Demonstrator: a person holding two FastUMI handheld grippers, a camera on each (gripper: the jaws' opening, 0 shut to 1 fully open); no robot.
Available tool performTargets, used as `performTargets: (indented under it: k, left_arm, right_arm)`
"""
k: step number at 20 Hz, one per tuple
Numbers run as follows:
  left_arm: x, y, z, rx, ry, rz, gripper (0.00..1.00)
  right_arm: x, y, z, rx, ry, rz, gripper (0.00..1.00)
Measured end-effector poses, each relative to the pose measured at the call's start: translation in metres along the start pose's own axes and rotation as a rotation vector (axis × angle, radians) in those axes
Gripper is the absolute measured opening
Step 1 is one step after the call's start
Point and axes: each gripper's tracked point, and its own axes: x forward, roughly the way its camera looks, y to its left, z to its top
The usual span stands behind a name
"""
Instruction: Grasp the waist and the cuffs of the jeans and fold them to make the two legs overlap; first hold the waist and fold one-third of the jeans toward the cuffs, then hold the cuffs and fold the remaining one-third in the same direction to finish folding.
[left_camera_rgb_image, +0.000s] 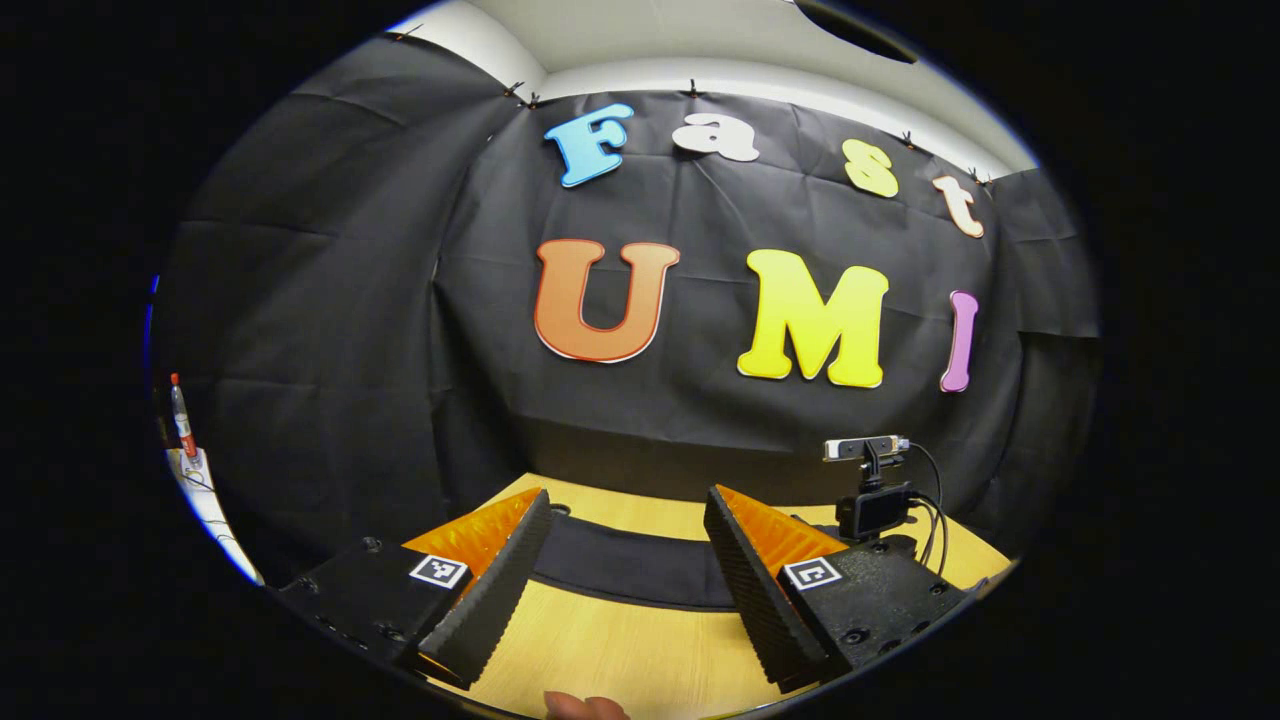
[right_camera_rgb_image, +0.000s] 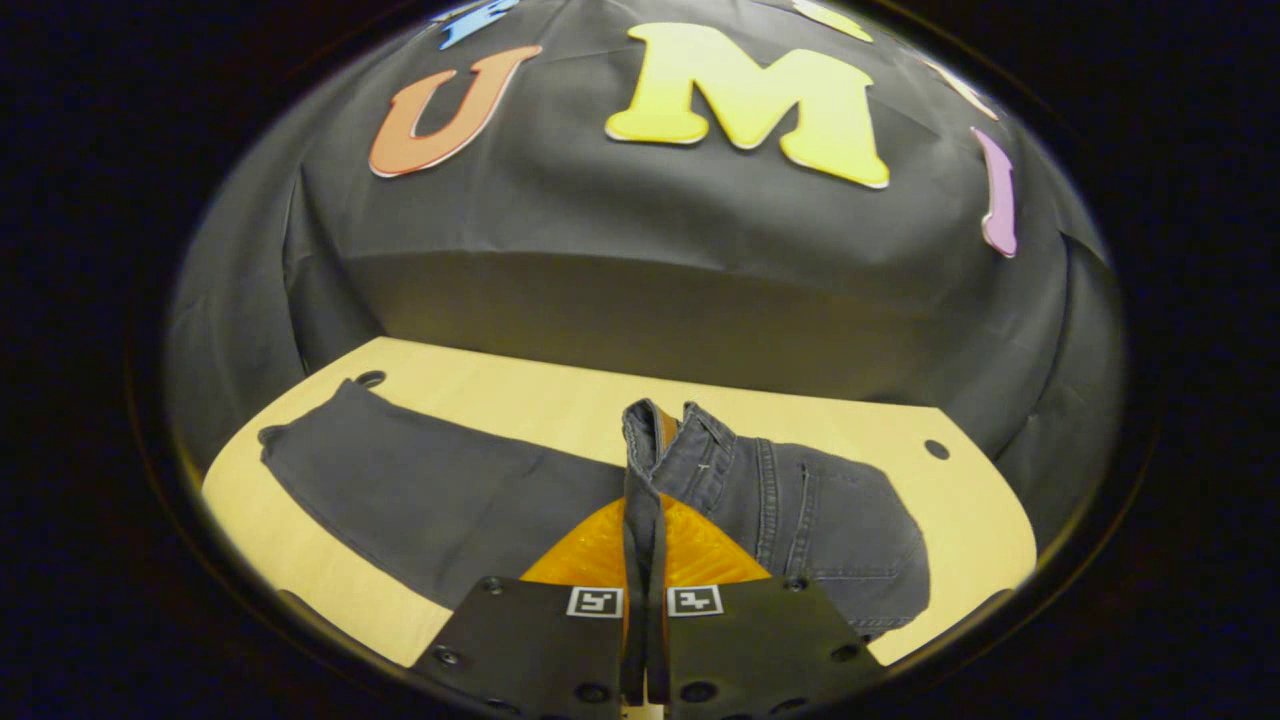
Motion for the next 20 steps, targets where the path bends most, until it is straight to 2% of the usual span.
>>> performTargets:
  k: [3, 7, 8, 9, 10, 11, 14, 16, 20]
  left_arm:
    - [-0.002, 0.015, 0.0, -0.008, 0.002, 0.034, 0.99]
    - [0.0, 0.025, 0.002, -0.021, -0.006, 0.059, 0.99]
    - [0.003, 0.026, 0.0, -0.023, -0.003, 0.059, 0.99]
    - [0.005, 0.027, -0.003, -0.026, 0.003, 0.058, 0.99]
    - [0.009, 0.027, -0.007, -0.033, 0.01, 0.055, 0.99]
    - [0.013, 0.026, -0.009, -0.044, 0.014, 0.051, 0.99]
    - [0.03, 0.024, -0.018, -0.1, 0.034, 0.039, 0.99]
    - [0.041, 0.028, -0.025, -0.143, 0.051, 0.038, 0.99]
    - [0.062, 0.033, -0.05, -0.179, 0.107, 0.039, 0.99]
  right_arm:
    - [0.009, 0.033, -0.024, -0.025, 0.054, 0.008, 0.02]
    - [0.019, 0.044, -0.045, -0.049, 0.09, -0.001, 0.02]
    - [0.02, 0.049, -0.048, -0.06, 0.087, 0.018, 0.02]
    - [0.021, 0.058, -0.05, -0.052, 0.093, 0.074, 0.04]
    - [0.021, 0.069, -0.053, -0.025, 0.109, 0.143, 0.12]
    - [0.021, 0.081, -0.052, -0.015, 0.116, 0.196, 0.31]
    - [0.01, 0.09, -0.043, -0.053, 0.088, 0.249, 0.9]
    - [0.0, 0.091, -0.031, -0.047, 0.044, 0.269, 0.99]
    - [-0.026, 0.068, 0.027, -0.017, -0.111, 0.275, 0.99]
